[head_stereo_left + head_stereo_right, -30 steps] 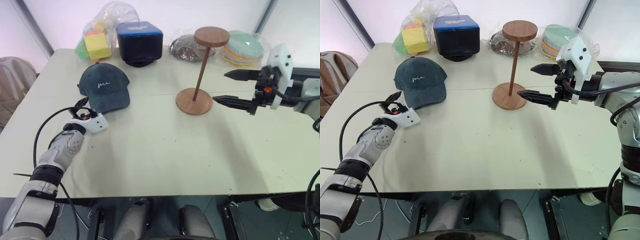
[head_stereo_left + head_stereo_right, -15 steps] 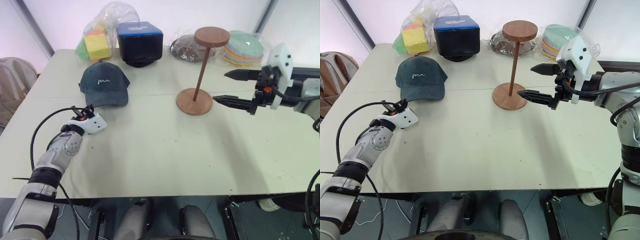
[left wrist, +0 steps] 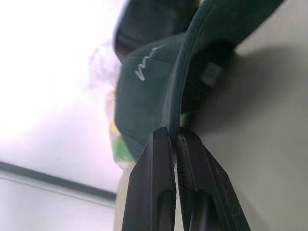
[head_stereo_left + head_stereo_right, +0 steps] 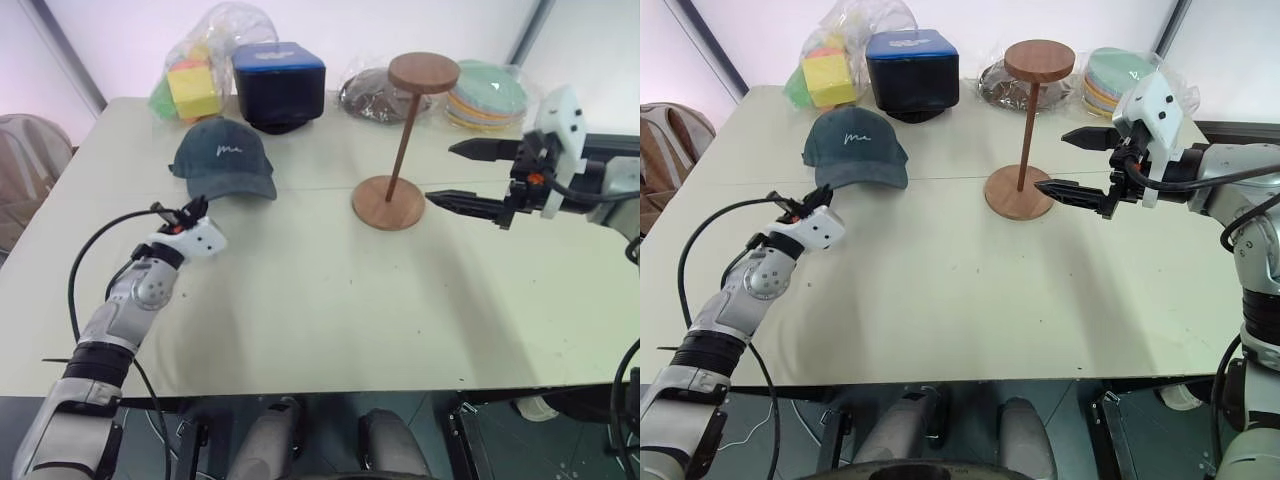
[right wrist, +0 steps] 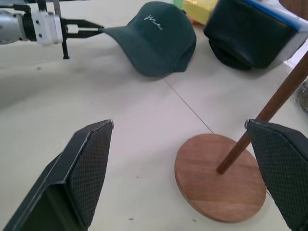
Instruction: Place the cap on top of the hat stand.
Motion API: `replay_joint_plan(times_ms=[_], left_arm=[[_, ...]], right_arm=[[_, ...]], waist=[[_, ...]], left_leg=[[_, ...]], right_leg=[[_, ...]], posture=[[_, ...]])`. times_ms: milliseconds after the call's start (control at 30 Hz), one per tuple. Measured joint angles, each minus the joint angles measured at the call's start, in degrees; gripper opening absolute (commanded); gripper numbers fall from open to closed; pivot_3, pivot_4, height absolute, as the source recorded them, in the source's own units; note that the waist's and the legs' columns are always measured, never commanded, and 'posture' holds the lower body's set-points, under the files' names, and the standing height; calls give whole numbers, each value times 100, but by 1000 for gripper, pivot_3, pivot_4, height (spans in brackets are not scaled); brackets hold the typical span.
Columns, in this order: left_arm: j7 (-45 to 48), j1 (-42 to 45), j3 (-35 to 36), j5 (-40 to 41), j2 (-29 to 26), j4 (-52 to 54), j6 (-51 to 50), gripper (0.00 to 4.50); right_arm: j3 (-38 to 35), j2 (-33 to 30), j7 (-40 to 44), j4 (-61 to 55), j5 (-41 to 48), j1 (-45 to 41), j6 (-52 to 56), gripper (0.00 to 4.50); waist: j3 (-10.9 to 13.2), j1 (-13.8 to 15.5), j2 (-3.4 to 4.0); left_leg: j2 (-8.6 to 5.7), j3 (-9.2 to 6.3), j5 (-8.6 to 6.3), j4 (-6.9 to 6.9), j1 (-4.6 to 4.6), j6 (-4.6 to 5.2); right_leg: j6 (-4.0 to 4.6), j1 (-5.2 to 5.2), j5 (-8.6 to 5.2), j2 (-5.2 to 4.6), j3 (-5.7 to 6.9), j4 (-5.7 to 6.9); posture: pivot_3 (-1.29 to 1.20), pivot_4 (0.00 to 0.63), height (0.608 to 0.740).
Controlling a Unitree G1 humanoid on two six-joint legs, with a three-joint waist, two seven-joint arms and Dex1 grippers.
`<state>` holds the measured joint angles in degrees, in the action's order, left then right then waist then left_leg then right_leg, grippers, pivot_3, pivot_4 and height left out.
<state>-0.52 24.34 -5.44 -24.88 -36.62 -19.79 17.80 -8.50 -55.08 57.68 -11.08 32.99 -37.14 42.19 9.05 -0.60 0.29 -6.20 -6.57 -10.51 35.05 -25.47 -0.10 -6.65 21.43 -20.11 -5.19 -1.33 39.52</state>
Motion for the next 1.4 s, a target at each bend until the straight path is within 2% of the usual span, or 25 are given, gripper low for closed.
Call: replay_joint_plan(times_ms=[400,533,700,867,1100,1400], left_arm=[[1048,1228,515,1418,630,1214,-1079,34],[1339,1878,730,2113,887,1488,-1631,34],[1534,2644,862,2568,1094,1587,-2177,34],[1702,3221,665,2593,1323,1481,-2316,34],[1920,3566,41,2150,1483,1179,-2045,34],[1796,3890,-604,1017,1456,742,-1045,34]], right_arm=[[15,12,7,17,-13,-134,-8,4500],[15,15,9,16,-12,-136,-9,4500],[10,1,17,17,-12,-132,-9,4500],[-228,-33,-4,93,112,-139,90,4500],[-733,-243,-128,238,285,-184,314,4500],[-871,-397,-133,364,317,-80,317,4500]], waist=[[5,-10,-8],[17,1,-28],[19,-10,-31],[24,9,-40],[28,-12,-45],[29,-3,-48]], left_leg=[[3,0,1,4,-2,0],[2,-4,1,13,-5,0],[2,-2,2,14,-4,0],[2,-2,2,18,-4,0],[4,-1,2,15,-4,0],[4,1,3,14,-4,0]], right_leg=[[0,-1,0,7,4,-1],[-1,-5,0,7,9,-2],[-1,-6,0,10,12,-2],[-2,-11,1,12,13,-2],[-3,-8,1,15,10,-5],[-3,-8,1,15,8,-7]], posture=[[0,150,740],[0,150,740],[0,150,740],[0,150,740],[0,150,740],[0,150,740]])
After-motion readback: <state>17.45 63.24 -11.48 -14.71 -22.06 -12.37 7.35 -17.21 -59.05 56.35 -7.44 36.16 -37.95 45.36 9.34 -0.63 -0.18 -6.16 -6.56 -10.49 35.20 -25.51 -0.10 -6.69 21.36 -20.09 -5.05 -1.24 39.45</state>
